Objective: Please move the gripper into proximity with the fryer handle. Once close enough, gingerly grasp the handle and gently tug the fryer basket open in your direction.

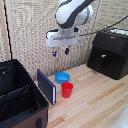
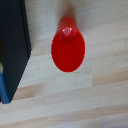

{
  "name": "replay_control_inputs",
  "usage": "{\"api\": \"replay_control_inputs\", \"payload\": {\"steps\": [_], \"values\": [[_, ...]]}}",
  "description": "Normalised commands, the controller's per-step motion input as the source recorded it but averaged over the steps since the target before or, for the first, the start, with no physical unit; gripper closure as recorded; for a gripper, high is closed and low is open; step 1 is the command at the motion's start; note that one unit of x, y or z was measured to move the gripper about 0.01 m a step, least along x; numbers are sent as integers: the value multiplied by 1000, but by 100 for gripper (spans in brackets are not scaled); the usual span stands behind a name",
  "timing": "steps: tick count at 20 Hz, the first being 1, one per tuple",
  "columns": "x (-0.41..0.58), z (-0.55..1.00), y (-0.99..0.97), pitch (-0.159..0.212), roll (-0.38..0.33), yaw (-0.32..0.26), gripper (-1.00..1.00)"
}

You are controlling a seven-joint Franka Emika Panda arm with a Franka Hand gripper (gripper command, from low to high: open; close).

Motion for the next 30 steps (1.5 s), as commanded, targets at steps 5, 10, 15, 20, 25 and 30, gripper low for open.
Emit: {"api": "replay_control_inputs", "payload": {"steps": [5,10,15,20,25,30], "values": [[39,-10,-22,-2,-46,-375,-100],[48,-34,-25,-1,-24,-375,-100],[104,-18,-47,-25,-116,-355,-100],[61,-17,-85,-5,-264,-272,-100],[33,-57,-48,-11,-374,-175,-100],[28,-34,-126,-65,-373,-124,-100]]}}
